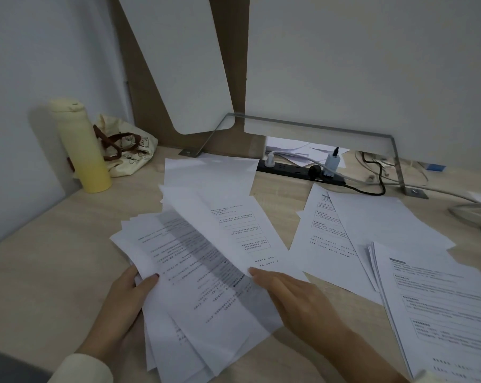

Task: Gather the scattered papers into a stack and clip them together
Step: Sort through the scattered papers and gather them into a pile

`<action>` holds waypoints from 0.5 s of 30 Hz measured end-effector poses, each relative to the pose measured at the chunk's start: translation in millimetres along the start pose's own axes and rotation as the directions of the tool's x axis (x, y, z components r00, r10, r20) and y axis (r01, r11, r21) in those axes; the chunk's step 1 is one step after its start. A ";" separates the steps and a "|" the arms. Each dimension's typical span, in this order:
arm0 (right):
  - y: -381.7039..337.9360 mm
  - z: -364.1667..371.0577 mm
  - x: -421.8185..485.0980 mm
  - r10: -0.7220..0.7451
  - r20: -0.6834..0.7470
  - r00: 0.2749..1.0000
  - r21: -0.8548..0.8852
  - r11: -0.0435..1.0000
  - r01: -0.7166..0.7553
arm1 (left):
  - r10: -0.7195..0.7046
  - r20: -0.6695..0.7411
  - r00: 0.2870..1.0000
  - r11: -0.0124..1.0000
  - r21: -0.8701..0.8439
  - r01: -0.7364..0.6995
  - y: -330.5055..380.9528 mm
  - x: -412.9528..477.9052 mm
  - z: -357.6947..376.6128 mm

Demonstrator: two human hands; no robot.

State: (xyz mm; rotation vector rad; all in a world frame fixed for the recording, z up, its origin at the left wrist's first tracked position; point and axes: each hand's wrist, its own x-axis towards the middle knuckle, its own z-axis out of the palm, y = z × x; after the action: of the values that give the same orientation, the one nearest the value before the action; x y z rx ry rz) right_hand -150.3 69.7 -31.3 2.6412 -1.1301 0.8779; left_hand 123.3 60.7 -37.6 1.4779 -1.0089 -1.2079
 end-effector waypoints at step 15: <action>44.0 5.0 7.5 0.782 0.189 0.594 0.097 0.587 -0.803 | -0.036 -0.016 0.999 0.999 -0.006 0.036 -3.3 5.9 -2.9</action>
State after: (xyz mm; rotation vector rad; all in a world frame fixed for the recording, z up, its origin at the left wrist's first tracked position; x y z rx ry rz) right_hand -174.6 32.2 -35.5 2.2466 -2.4846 0.9415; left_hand 127.3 56.2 -41.8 1.5046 -0.9709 -1.2211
